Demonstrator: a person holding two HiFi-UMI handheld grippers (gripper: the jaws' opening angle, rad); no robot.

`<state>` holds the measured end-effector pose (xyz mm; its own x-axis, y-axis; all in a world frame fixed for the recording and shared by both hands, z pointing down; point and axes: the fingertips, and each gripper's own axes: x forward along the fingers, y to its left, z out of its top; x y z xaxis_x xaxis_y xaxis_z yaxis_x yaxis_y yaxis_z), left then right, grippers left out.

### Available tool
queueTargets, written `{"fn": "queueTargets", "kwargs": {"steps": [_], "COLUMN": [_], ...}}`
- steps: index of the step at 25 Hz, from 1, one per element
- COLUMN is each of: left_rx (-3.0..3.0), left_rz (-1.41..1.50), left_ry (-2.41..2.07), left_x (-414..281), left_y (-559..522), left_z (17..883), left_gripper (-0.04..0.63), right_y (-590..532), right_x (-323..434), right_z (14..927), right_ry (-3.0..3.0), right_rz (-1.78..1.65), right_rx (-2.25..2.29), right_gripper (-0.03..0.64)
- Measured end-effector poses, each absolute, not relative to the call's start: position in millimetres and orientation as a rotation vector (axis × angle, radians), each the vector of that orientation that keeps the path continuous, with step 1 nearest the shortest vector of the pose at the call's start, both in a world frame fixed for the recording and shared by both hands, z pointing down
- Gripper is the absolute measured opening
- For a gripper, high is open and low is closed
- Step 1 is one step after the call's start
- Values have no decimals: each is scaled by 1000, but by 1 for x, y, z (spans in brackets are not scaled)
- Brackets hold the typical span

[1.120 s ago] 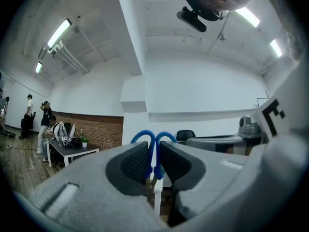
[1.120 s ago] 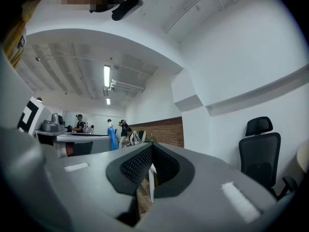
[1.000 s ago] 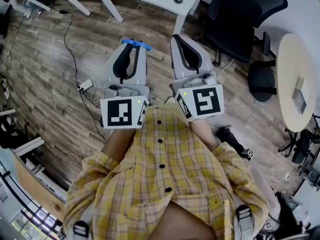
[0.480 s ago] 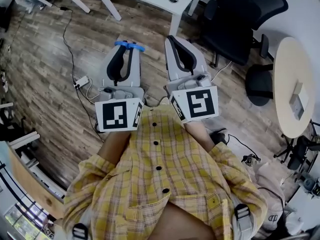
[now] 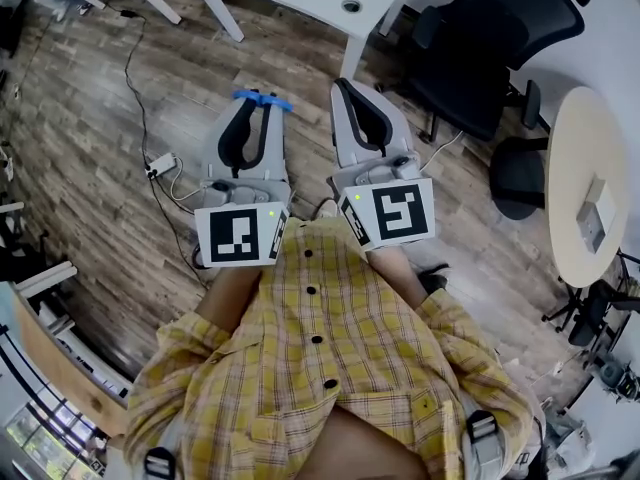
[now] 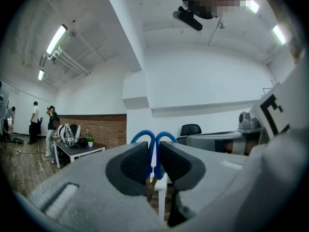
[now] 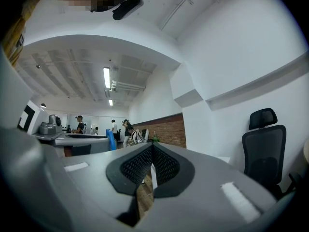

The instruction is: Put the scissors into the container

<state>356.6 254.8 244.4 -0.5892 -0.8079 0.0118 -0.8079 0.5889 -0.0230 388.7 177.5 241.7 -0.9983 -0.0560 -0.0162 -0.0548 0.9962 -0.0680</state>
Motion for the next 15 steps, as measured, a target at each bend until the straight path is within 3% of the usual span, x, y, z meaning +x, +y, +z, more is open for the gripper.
{"fn": "queueTargets", "kwargs": {"steps": [15], "left_rx": [1487], "left_rz": [-18], "left_ry": [-2750], "left_x": [204], "left_y": [217], "left_z": [250], "left_gripper": [83], "right_y": [144], "right_x": [247], "right_z": [248], "right_ry": [3164], "right_rz": [-71], "right_rx": [-176], "right_gripper": [6]}}
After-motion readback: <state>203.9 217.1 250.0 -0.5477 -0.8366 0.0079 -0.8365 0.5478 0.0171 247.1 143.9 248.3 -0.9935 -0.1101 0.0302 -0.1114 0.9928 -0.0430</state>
